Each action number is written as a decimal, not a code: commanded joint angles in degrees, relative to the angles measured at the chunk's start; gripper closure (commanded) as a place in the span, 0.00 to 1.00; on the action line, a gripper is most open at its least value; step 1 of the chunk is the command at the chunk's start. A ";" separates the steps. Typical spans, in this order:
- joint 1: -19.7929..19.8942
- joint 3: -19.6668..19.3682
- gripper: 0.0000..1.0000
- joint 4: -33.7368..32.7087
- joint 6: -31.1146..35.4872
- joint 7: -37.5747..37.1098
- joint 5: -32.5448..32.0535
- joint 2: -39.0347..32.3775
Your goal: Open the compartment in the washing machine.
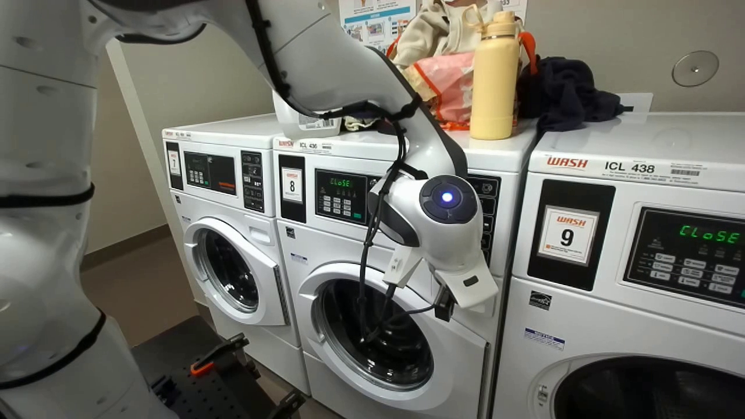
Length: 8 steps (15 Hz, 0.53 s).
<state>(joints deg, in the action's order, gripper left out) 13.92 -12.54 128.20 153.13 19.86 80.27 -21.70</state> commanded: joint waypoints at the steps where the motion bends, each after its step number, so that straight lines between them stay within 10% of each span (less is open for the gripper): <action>1: 0.25 0.49 0.00 -1.39 -0.35 1.41 1.50 -1.13; 8: 0.27 0.75 0.00 -2.98 -0.62 1.88 2.11 -2.54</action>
<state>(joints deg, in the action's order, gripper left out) 13.77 -12.46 126.71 153.03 19.91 80.28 -23.53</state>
